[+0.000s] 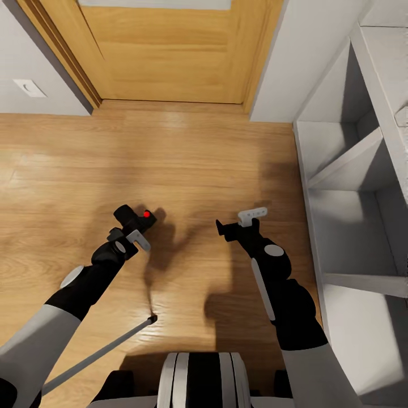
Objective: Attach the digital camera to the camera tripod in the bedroom.
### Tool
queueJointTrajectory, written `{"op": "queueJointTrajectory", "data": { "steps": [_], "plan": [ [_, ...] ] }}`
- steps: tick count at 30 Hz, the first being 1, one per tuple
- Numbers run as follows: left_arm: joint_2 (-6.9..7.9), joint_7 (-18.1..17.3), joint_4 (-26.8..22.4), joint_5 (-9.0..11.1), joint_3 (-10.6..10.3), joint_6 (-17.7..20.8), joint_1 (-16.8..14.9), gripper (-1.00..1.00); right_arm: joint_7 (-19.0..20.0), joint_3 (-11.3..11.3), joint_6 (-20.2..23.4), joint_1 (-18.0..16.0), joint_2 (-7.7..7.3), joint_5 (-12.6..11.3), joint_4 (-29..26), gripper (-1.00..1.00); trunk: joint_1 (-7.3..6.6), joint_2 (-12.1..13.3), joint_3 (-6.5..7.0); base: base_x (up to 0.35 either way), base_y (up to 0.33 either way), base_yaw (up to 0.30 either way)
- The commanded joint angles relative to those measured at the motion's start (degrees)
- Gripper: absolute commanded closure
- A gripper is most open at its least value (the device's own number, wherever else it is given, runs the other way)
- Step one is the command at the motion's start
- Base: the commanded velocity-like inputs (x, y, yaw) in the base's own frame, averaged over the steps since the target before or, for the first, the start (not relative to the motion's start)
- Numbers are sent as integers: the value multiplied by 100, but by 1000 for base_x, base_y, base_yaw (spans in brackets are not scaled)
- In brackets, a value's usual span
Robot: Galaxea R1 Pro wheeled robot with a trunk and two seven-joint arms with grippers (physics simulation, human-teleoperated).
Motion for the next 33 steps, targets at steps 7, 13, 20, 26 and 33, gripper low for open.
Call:
{"op": "queueJointTrajectory", "data": {
  "steps": [7,13,20,26,33],
  "plan": [
    [5,-58,-8,-67,-15,19,-6,100,48,-6,31,-2,3,62,-8,-100,-18,8,152,0,0,0],
    [5,-58,-10,-67,-12,19,-4,100,50,-6,31,-2,3,62,-8,-100,-34,16,285,0,0,0],
    [5,-58,-10,-67,-12,19,-2,100,56,-6,31,-2,3,62,-8,-100,-52,26,440,0,0,0],
    [5,-58,-7,-67,-13,19,-4,100,51,-6,31,-2,3,54,-8,-100,-67,34,573,0,0,0],
    [5,-56,-10,-74,-10,19,-3,100,55,-6,31,-2,3,53,-8,-100,-86,43,728,0,0,0]
  ]
}}
